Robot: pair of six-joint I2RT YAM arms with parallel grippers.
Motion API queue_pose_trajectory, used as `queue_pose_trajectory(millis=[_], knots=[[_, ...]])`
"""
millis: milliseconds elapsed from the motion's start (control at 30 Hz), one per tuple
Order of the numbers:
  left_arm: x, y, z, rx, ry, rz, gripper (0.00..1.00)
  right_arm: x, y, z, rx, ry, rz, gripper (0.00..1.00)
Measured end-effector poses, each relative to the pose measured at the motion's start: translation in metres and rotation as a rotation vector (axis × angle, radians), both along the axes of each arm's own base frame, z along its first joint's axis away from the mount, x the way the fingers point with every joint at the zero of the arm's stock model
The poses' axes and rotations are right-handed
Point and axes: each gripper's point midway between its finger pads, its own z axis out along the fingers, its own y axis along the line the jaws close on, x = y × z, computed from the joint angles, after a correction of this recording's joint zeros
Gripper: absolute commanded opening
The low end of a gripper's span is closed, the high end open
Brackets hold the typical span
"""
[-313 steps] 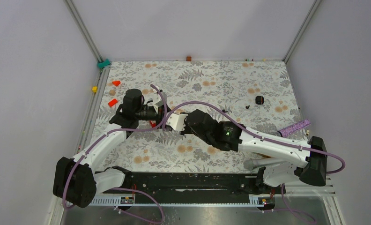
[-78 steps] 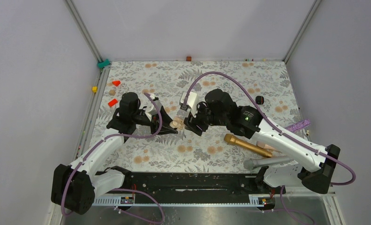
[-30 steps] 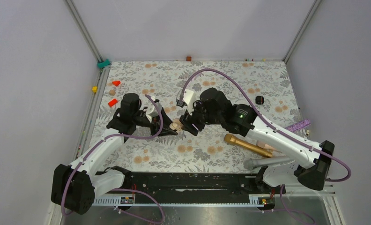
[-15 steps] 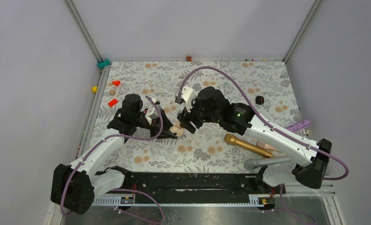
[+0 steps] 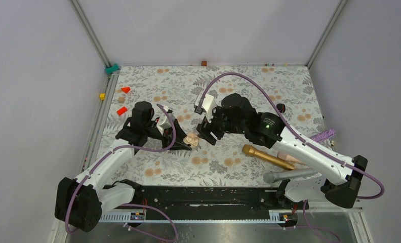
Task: Insert the wireless bluetooth earbuds into the charging case
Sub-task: Close the charging case.
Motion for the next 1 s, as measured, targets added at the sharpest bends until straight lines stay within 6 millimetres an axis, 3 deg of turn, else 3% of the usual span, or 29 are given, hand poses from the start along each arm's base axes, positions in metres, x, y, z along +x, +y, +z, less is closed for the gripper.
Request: queue_pose_trajectory(millis=[1000], knots=[[-0.002, 0.0, 0.002, -0.006, -0.008, -0.006, 0.0, 0.0, 0.002, -0.029, -0.085, 0.04, 0.026, 0.7]])
